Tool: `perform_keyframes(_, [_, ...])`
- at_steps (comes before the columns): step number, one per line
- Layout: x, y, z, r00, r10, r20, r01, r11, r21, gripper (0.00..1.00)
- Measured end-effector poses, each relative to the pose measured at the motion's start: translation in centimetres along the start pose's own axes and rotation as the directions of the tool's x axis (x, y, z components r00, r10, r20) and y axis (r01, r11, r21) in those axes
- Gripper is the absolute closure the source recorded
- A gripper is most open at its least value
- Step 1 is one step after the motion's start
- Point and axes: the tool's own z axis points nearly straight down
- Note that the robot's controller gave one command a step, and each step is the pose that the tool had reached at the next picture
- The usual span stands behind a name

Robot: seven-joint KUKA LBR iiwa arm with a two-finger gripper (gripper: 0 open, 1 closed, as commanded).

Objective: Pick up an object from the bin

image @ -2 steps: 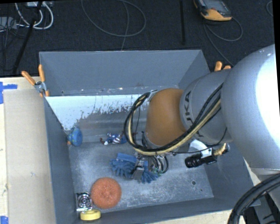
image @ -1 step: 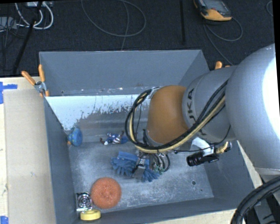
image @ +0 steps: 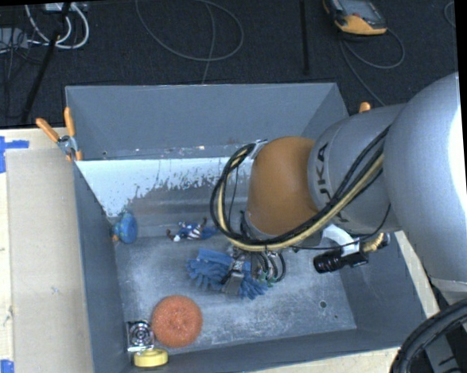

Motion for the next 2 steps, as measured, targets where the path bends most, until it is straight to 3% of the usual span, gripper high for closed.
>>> perform_keyframes(2, [-0.07, 0.02, -1.85, 1.000, 0.000, 0.003, 0.000, 1.000, -0.001, 1.00])
